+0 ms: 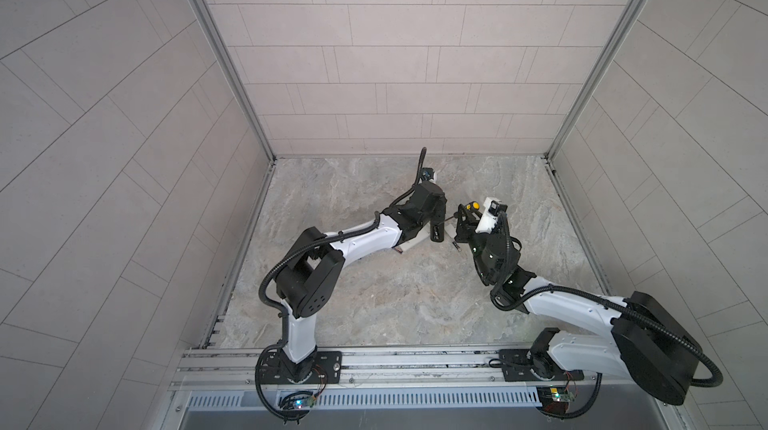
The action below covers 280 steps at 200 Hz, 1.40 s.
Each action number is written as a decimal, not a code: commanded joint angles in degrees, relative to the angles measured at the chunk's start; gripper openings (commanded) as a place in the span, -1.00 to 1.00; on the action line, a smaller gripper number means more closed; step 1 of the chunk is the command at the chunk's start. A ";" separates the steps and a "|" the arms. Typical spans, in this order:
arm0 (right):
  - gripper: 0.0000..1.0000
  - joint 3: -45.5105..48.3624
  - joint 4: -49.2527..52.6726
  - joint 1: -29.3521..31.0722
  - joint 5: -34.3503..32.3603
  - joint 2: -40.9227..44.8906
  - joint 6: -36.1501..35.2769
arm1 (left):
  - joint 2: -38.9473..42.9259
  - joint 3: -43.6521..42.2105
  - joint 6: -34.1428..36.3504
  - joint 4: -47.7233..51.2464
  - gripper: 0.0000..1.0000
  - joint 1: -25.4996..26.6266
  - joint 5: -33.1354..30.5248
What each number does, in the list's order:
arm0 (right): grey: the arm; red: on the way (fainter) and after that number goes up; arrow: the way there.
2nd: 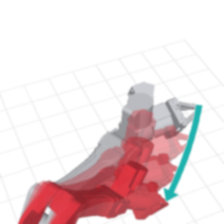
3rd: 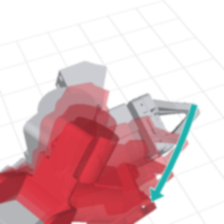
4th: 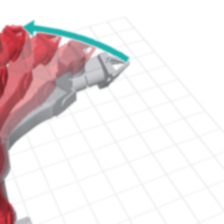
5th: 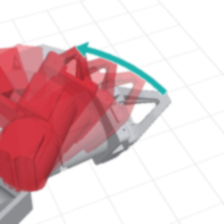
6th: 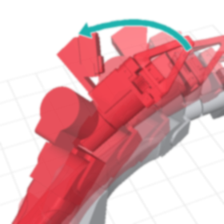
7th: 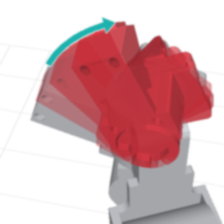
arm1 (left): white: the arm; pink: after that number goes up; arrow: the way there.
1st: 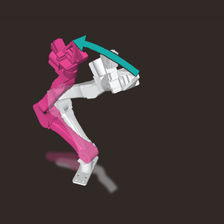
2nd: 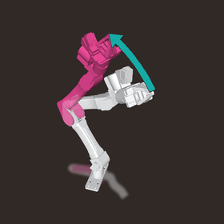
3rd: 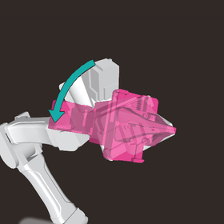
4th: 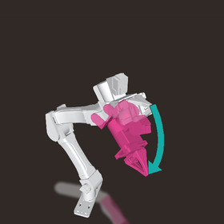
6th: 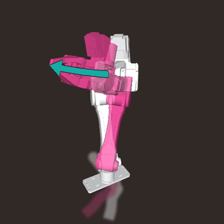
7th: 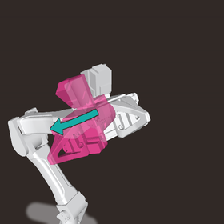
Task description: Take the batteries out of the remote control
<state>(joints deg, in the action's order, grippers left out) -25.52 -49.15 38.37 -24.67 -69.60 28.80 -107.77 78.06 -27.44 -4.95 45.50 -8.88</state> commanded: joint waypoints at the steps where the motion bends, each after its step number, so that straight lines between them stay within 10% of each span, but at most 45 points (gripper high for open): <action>1: -1.00 -0.25 0.57 0.47 -2.06 0.65 2.04 | 2.47 -1.23 -2.26 -3.68 -0.26 0.17 -1.76; 280: -1.00 -1.17 -4.83 2.68 -11.99 -3.73 -2.97 | 1.15 0.06 -7.98 -1.33 -0.26 -1.10 -4.39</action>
<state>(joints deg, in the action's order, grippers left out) -26.41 -52.56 40.88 -34.39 -73.63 26.94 -107.31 77.54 -33.30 -5.67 44.49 -11.88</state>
